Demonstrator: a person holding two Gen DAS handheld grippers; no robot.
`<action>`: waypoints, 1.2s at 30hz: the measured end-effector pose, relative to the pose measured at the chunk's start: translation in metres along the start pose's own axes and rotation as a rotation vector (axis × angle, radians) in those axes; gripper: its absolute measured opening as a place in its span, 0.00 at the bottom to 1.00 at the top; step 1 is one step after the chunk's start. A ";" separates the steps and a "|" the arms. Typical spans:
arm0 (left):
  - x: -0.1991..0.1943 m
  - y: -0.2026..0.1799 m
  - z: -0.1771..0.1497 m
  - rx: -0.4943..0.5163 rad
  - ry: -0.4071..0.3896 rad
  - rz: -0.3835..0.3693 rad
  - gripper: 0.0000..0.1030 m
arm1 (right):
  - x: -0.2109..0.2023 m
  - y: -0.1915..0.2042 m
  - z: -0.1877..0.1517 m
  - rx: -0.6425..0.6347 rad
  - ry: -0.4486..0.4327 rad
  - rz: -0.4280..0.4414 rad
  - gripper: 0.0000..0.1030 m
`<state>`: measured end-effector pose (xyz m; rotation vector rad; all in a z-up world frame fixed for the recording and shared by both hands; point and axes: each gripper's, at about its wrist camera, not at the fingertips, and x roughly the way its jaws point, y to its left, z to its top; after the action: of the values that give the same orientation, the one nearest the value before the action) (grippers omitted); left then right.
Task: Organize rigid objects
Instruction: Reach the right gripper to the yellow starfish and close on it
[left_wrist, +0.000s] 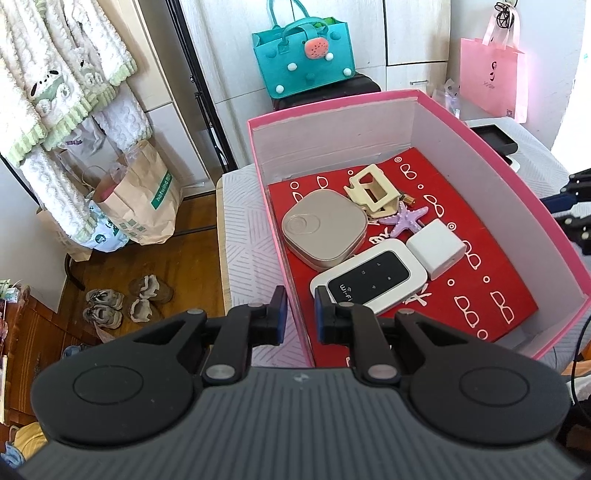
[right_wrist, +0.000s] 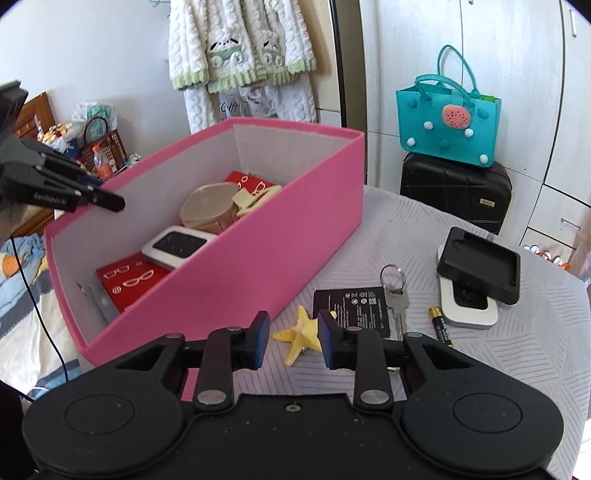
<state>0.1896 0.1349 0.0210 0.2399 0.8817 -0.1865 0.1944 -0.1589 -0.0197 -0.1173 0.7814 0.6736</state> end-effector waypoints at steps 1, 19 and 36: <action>0.000 0.000 0.000 0.001 0.001 0.001 0.13 | 0.002 0.001 -0.002 -0.012 0.003 -0.004 0.36; -0.009 -0.003 -0.016 -0.027 -0.001 -0.018 0.13 | 0.036 0.026 -0.016 -0.239 0.017 -0.138 0.58; -0.009 0.001 -0.015 -0.030 0.001 -0.038 0.13 | 0.020 0.022 -0.019 -0.171 -0.015 -0.171 0.26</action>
<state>0.1726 0.1405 0.0191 0.1954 0.8900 -0.2084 0.1799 -0.1379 -0.0438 -0.3307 0.6896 0.5775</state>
